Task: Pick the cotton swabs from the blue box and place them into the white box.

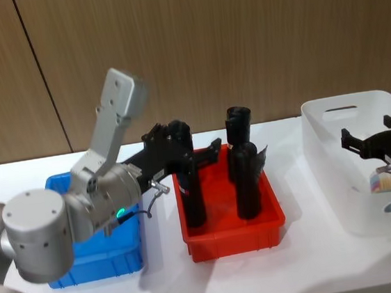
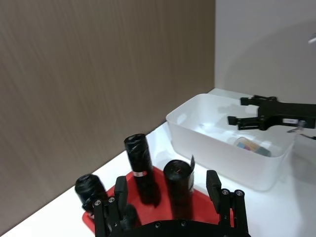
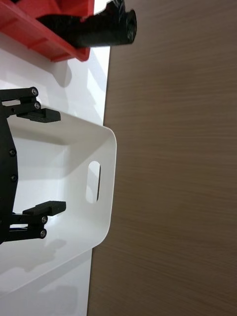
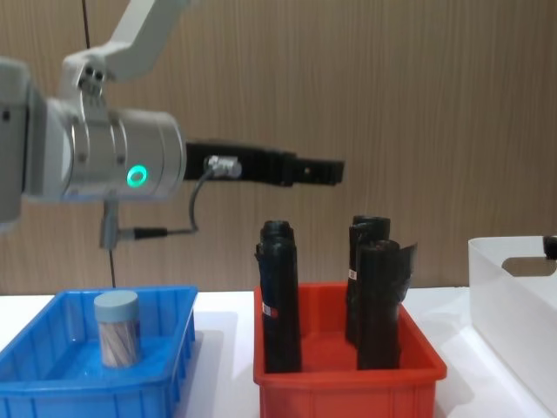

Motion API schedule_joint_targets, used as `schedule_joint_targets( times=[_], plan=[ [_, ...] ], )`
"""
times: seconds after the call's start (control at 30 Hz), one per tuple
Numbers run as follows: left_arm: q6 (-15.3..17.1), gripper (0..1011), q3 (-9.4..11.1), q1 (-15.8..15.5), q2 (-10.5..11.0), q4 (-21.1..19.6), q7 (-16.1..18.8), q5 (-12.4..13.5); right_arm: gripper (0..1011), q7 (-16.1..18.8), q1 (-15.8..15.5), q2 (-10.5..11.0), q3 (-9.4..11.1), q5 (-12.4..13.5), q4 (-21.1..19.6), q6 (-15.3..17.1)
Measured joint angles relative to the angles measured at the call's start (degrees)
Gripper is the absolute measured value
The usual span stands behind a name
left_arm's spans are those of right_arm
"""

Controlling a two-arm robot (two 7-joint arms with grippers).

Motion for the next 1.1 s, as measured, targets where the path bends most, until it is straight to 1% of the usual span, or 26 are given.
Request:
schedule_joint_targets(
  times=[0.03, 0.07, 0.17, 0.23, 0.27, 0.43, 0.47, 0.63, 0.7, 0.8, 0.9, 0.93, 0.97, 1.1],
  plan=[
    [-0.84, 1004, 0.18, 0.72, 0.22, -0.40, 1.09, 0.31, 1002, -0.05, -0.44, 0.07, -0.11, 0.08, -0.58, -0.10],
    [-0.84, 1004, 0.18, 0.72, 0.22, -0.40, 1.09, 0.31, 1002, -0.08, -0.87, 0.15, -0.21, 0.20, -1.15, -0.21],
    [-3.09, 1004, 0.59, 2.63, 0.79, -1.40, 3.89, 1.09, 1002, -0.18, -2.61, 0.45, -0.62, 0.60, -3.46, -0.59],
    [-3.94, 1004, 0.76, 3.46, 1.03, -1.82, 5.04, 1.42, 1002, -0.27, -3.86, 0.65, -0.92, 0.92, -5.11, -0.85],
    [-4.90, 1004, 0.93, 4.25, 1.26, -2.23, 6.25, 1.74, 1002, -0.31, -4.28, 0.72, -1.02, 0.99, -5.68, -0.94],
    [-7.56, 1004, 1.41, 6.53, 1.95, -3.45, 9.58, 2.69, 1002, -0.58, -7.36, 1.21, -1.77, 1.78, -9.65, -1.63],
    [-8.42, 1004, 1.59, 7.37, 2.18, -3.86, 10.78, 3.01, 1002, -0.61, -7.77, 1.27, -1.87, 1.87, -10.23, -1.72],
    [-10.68, 1004, 2.02, 9.36, 2.77, -4.90, 13.66, 3.84, 1002, -0.80, -10.33, 1.70, -2.47, 2.49, -13.66, -2.28],
    [-12.49, 1004, 2.36, 10.93, 3.23, -5.73, 15.95, 4.46, 1002, -0.91, -11.63, 1.90, -2.78, 2.78, -15.34, -2.57],
    [-14.24, 1004, 2.66, 12.45, 3.67, -6.50, 18.16, 5.07, 1002, -1.04, -13.43, 2.19, -3.20, 3.21, -17.72, -2.94],
    [-15.50, 1004, 2.90, 13.50, 4.00, -7.07, 19.79, 5.54, 1002, -1.15, -15.09, 2.46, -3.59, 3.61, -19.91, -3.30],
    [-16.35, 1004, 3.06, 14.25, 4.22, -7.45, 20.83, 5.85, 1002, -1.18, -15.52, 2.53, -3.69, 3.70, -20.45, -3.40],
    [-16.60, 1004, 3.11, 14.51, 4.29, -7.58, 21.22, 5.95, 1002, -1.26, -16.39, 2.67, -3.91, 3.96, -21.65, -3.59],
    [-18.01, 1004, 3.36, 15.72, 4.65, -8.27, 23.02, 6.47, 1002, -1.39, -18.16, 2.94, -4.33, 4.40, -23.92, -4.01]
  ],
)
